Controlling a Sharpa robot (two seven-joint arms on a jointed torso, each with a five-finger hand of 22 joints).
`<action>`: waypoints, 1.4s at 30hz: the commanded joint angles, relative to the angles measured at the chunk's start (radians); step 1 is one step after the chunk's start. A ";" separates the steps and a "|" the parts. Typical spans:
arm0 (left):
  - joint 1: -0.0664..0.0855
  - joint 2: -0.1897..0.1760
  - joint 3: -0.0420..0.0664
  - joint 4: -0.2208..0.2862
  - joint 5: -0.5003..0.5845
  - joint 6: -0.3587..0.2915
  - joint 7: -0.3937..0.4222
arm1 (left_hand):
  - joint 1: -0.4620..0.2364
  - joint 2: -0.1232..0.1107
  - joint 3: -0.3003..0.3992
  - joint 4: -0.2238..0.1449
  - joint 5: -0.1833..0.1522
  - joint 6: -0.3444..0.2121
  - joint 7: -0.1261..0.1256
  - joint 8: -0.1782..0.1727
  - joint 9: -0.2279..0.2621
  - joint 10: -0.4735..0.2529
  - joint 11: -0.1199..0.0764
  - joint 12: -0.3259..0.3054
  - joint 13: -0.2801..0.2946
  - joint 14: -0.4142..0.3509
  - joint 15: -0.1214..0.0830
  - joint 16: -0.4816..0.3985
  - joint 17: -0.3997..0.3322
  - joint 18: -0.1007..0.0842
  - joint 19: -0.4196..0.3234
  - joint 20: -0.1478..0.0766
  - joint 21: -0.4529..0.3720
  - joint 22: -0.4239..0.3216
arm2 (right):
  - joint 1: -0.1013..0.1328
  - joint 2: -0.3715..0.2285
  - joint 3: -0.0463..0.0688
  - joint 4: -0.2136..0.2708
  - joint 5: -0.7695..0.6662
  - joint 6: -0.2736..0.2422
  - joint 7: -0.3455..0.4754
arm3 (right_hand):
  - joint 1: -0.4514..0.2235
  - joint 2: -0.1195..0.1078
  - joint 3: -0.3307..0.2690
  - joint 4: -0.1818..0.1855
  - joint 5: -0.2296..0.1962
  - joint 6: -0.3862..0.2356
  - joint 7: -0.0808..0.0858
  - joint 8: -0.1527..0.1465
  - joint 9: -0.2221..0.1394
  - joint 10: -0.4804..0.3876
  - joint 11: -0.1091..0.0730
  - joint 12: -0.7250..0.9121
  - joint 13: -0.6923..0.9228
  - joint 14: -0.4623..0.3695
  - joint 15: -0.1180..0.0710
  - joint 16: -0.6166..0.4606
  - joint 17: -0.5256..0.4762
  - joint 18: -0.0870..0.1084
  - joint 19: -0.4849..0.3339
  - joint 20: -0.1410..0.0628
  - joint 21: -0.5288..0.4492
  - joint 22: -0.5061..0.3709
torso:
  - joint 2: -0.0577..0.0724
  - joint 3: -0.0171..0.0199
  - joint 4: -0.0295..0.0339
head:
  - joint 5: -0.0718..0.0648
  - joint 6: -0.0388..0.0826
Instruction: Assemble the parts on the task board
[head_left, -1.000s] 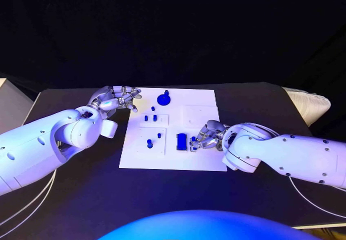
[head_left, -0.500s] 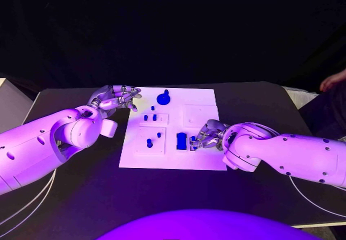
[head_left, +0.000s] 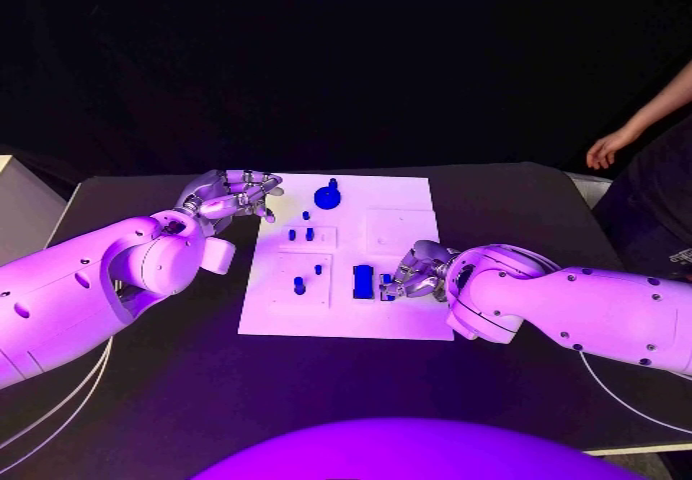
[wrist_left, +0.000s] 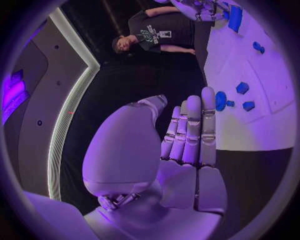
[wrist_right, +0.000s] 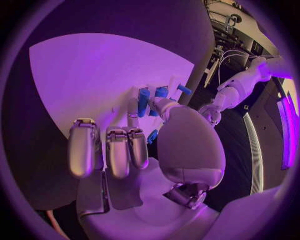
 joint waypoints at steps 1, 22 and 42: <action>-0.001 0.001 0.001 0.002 -0.001 0.015 0.005 | 0.000 0.009 -0.006 0.002 0.002 -0.009 0.016 0.006 -0.001 -0.004 0.000 0.005 0.000 -0.004 0.003 -0.007 0.002 0.015 0.005 0.004 -0.006 -0.002 | -0.001 0.000 0.000 0.002 -0.002 0.026 0.002 | -0.010 -0.002 -0.004 -0.001 0.000 0.007 0.003 -0.002 0.000 0.104 -0.008 0.005 0.264 0.106 -0.003 0.004 0.263 -0.007 0.064 0.001 0.001 0.134 | 0.000 -0.0006 0.0003 | 0.000 -0.001; -0.001 0.000 0.001 0.002 -0.001 0.016 0.003 | -0.004 0.011 -0.006 0.002 0.002 -0.010 0.016 0.008 -0.001 -0.006 0.001 0.007 0.000 -0.004 0.003 -0.007 0.002 0.015 0.006 0.004 -0.008 -0.003 | -0.002 0.012 0.000 -0.025 0.020 -0.041 0.028 | -0.037 0.043 -0.201 0.004 -0.166 -0.003 0.006 -0.016 -0.012 0.101 -0.004 -0.003 0.259 0.104 0.000 0.000 0.254 -0.003 0.060 0.003 -0.021 0.126 | 0.001 0.0002 0.0003 | 0.003 -0.001; -0.002 0.001 0.001 0.000 -0.001 0.016 0.005 | -0.006 0.013 -0.005 0.003 0.003 -0.011 0.016 0.009 -0.002 -0.007 0.001 0.008 0.000 -0.004 0.003 -0.007 0.002 0.015 0.006 0.004 -0.009 -0.004 | -0.003 -0.031 0.000 -0.017 0.024 -0.070 0.092 | 0.075 0.062 -0.194 -0.007 -0.148 -0.007 0.007 -0.024 -0.020 0.096 -0.004 -0.012 0.254 0.104 0.000 -0.001 0.253 -0.003 0.061 0.003 -0.025 0.128 | -0.002 0.0008 -0.0017 | 0.004 0.007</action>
